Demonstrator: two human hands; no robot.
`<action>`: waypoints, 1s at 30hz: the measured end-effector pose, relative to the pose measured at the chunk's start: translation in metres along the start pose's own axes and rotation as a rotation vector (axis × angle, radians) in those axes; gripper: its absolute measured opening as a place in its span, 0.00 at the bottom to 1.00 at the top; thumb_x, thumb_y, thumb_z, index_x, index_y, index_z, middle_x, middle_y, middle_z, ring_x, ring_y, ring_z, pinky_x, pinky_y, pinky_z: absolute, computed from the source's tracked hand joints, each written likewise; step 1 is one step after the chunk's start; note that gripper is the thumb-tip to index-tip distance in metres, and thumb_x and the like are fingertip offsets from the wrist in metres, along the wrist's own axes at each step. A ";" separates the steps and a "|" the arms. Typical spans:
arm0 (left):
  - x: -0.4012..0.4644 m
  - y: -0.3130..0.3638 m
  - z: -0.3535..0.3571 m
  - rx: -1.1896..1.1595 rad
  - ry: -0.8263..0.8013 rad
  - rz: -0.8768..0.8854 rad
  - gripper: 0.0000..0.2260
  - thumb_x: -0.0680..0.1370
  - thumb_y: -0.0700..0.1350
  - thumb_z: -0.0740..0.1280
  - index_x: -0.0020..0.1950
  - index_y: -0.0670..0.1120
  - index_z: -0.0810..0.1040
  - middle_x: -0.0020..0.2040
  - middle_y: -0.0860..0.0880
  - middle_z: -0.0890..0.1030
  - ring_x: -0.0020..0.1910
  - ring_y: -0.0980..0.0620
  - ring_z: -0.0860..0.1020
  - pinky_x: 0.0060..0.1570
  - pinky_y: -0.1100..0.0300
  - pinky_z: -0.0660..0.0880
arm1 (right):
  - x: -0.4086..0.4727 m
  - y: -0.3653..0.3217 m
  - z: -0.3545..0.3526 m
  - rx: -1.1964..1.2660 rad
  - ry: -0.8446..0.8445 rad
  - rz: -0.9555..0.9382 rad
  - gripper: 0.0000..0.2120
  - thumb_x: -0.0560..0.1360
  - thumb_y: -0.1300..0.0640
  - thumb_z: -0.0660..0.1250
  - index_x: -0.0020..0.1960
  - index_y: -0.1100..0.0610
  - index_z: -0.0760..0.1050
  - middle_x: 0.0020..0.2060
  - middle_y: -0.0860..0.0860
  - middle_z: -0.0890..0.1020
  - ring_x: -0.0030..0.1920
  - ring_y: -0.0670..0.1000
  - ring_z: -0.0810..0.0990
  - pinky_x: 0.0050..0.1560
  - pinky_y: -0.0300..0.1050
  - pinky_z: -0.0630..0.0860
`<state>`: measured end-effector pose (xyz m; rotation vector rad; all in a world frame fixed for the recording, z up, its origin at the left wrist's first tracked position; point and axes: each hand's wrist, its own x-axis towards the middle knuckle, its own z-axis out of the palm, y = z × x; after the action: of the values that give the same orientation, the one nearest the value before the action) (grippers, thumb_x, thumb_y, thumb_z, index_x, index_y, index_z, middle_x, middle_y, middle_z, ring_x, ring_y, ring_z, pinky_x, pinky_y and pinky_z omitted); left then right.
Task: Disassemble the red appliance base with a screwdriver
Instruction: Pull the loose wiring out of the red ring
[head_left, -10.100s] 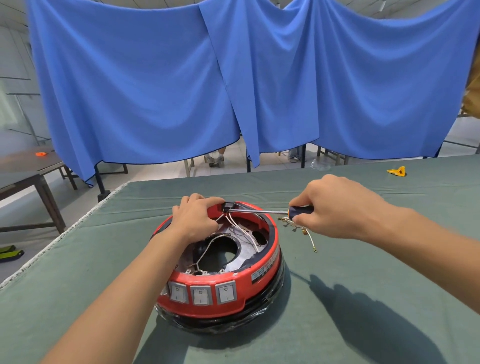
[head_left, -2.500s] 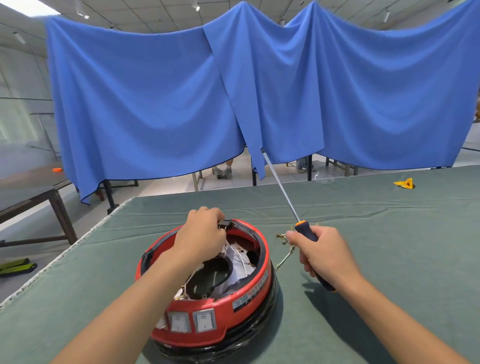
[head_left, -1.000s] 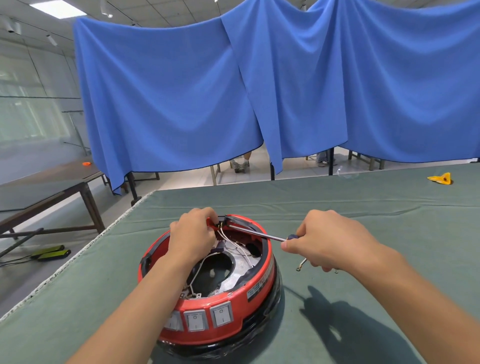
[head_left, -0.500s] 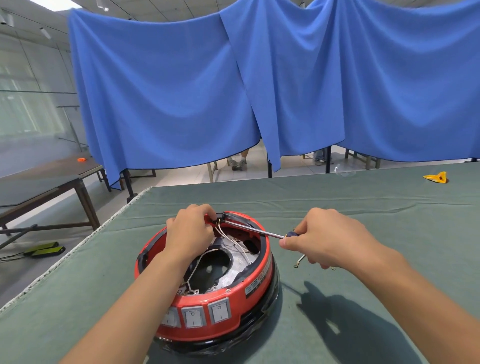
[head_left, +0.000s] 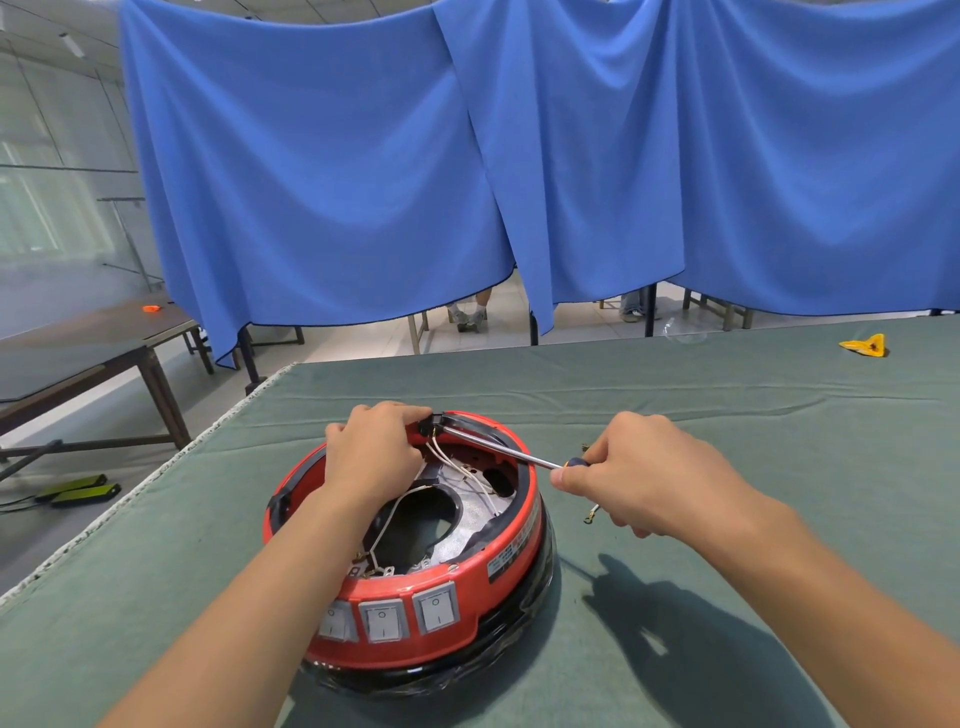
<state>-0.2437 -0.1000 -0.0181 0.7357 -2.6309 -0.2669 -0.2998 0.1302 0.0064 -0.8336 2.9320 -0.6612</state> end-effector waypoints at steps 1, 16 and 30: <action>0.000 0.000 0.000 -0.011 0.002 -0.005 0.26 0.73 0.37 0.62 0.67 0.58 0.72 0.65 0.52 0.76 0.66 0.47 0.68 0.65 0.46 0.60 | -0.001 -0.001 0.000 -0.004 0.004 0.001 0.20 0.71 0.38 0.65 0.36 0.55 0.78 0.30 0.50 0.80 0.35 0.54 0.81 0.38 0.43 0.76; -0.002 0.003 -0.001 -0.024 0.024 -0.027 0.26 0.74 0.35 0.60 0.67 0.57 0.73 0.64 0.49 0.77 0.66 0.46 0.68 0.66 0.46 0.61 | 0.000 0.001 -0.001 -0.040 0.016 0.000 0.23 0.72 0.38 0.64 0.30 0.56 0.75 0.23 0.49 0.79 0.23 0.50 0.76 0.31 0.39 0.72; 0.001 0.000 0.000 -0.044 -0.017 -0.044 0.27 0.73 0.36 0.61 0.67 0.58 0.72 0.63 0.48 0.77 0.66 0.45 0.67 0.67 0.47 0.60 | -0.001 -0.001 0.001 -0.064 0.051 -0.035 0.22 0.72 0.37 0.64 0.35 0.55 0.75 0.28 0.49 0.77 0.32 0.53 0.79 0.37 0.43 0.75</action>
<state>-0.2447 -0.1008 -0.0180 0.7803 -2.6185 -0.3436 -0.2988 0.1296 0.0059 -0.8882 3.0053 -0.6030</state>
